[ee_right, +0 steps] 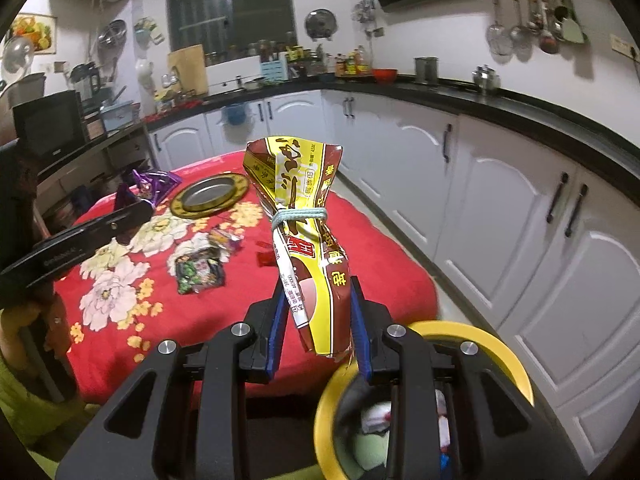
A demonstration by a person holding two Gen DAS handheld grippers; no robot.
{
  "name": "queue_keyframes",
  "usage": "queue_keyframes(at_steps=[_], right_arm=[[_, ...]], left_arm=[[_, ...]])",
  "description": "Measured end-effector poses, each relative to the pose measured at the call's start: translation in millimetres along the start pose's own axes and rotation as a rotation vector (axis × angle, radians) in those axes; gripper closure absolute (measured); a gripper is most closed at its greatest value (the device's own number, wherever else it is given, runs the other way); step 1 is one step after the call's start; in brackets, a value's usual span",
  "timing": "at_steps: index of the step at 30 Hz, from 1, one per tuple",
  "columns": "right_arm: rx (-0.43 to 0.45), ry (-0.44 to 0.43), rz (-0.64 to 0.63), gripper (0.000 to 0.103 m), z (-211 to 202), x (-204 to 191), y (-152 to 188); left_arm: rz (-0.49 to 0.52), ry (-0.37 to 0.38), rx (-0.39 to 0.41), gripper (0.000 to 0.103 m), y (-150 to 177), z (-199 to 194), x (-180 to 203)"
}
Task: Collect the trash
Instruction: 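Carry the purple wrapper and yellow snack bag with both tools over the bin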
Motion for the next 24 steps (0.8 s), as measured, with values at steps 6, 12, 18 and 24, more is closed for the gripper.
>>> queue_keyframes(at_steps=[6, 12, 18, 24], right_arm=[[-0.019, 0.039, 0.036, 0.075, -5, 23, 15], [-0.031, 0.071, 0.071, 0.075, -11, 44, 29], [-0.039, 0.105, 0.103, 0.075, -16, 64, 39], [-0.050, 0.143, 0.124, 0.075, -21, 84, 50]], left_arm=[[0.022, 0.038, -0.024, 0.084, 3, 10, 17], [0.043, 0.071, -0.044, 0.084, 5, 21, 34], [0.074, 0.109, -0.074, 0.084, 10, 35, 53], [0.106, 0.165, -0.117, 0.084, 22, 55, 80]])
Point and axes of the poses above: each gripper's, at about its wrist camera, not at the fingertips, and z roughly the way its jaws point, x to its right, y to its underside, the point moved 1 cm from there along z, roughly the way its jaws point, and after that the axes turned 14 degrees about y, right-handed, at the moved point
